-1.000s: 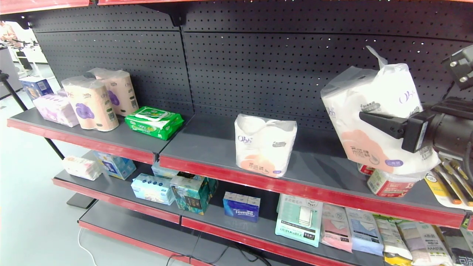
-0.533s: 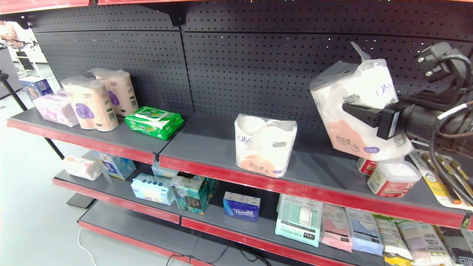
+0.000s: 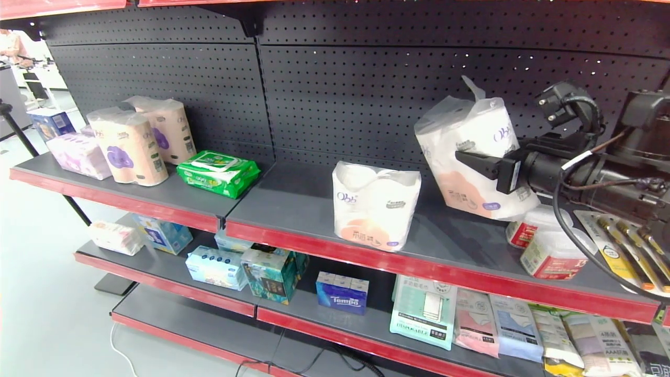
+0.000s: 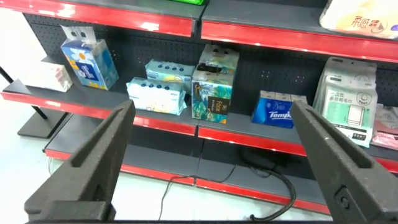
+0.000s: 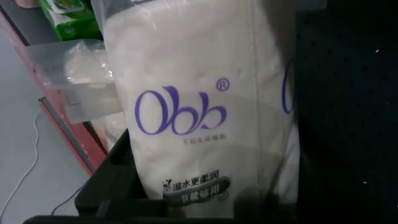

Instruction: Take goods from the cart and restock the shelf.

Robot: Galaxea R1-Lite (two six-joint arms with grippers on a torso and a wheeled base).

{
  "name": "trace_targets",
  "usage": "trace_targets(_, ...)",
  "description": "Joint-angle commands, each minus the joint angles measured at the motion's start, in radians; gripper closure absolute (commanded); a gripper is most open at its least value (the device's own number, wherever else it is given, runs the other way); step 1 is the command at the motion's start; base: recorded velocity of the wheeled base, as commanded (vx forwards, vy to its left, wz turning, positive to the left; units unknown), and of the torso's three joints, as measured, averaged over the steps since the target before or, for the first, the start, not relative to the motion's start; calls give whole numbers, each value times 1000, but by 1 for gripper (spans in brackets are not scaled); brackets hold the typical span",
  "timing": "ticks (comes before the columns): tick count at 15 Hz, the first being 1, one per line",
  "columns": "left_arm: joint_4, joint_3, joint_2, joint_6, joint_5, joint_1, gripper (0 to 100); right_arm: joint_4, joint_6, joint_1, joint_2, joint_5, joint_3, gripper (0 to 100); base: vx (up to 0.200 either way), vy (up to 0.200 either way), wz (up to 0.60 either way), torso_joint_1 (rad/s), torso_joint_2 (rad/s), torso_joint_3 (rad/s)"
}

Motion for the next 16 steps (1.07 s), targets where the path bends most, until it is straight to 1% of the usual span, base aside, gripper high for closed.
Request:
trace_targets(1, -1, 0, 1, 0, 0, 0, 0, -13, -4, -38, 98, 47, -39, 100, 0, 0, 0, 0, 0, 0)
trace_targets(4, -1, 0, 1, 0, 0, 0, 0, -19, -7, -44, 148, 99, -76, 100, 0, 0, 0, 0, 0, 0)
trace_targets(6, -1, 0, 1, 0, 0, 0, 0, -19, -9, -70, 193, 179, -127, 100, 0, 0, 0, 0, 0, 0)
trace_targets(8, -1, 0, 1, 0, 0, 0, 0, -19, -7, -93, 221, 234, -166, 100, 0, 0, 0, 0, 0, 0)
trace_targets(11, -1, 0, 1, 0, 0, 0, 0, -19, -19, -129, 260, 324, -183, 100, 0, 0, 0, 0, 0, 0)
trace_targets(14, -1, 0, 1, 0, 0, 0, 0, -19, -21, -150, 302, 381, -223, 100, 0, 0, 0, 0, 0, 0)
trace_targets(16, -1, 0, 1, 0, 0, 0, 0, -19, -18, -172, 329, 447, -262, 100, 0, 0, 0, 0, 0, 0)
